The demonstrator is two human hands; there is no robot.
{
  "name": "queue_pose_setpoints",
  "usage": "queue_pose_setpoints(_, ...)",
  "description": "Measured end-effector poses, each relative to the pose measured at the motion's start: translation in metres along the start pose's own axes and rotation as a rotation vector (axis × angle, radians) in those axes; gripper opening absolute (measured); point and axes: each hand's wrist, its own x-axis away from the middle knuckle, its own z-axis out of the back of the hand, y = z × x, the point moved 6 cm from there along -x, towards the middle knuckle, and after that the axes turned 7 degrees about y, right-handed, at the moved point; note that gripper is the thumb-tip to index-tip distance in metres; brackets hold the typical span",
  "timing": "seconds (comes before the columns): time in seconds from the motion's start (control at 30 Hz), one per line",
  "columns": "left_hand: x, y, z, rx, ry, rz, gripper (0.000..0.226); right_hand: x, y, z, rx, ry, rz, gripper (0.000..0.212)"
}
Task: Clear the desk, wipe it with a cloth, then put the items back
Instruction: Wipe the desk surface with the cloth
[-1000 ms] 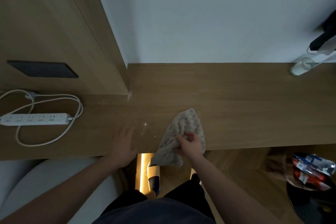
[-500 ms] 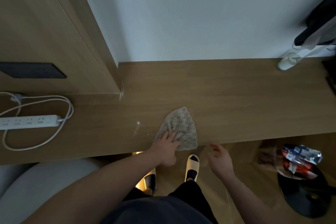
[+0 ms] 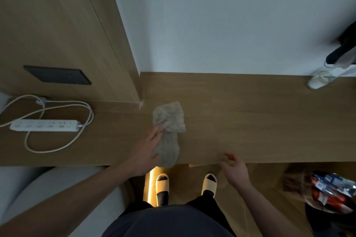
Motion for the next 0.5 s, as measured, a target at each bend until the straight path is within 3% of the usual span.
queue_pose_setpoints(0.1,0.03,-0.039,0.019,0.05,0.076,0.145,0.095,-0.001,-0.004,-0.009,0.027,-0.005,0.024,0.044)
queue_pose_setpoints(0.23,0.066,-0.08,0.003,0.013,0.011,0.35,0.092,0.004,-0.003,-0.014,0.18,-0.014,0.083,0.057)
queue_pose_setpoints(0.37,0.06,-0.078,-0.03,0.03,-0.126,0.461,0.111,-0.001,0.009,-0.018,0.437,-0.068,0.168,0.081)
queue_pose_setpoints(0.5,0.039,-0.045,-0.068,0.098,-0.249,0.574,0.116,-0.009,0.026,-0.01,0.522,-0.09,0.185,0.089)
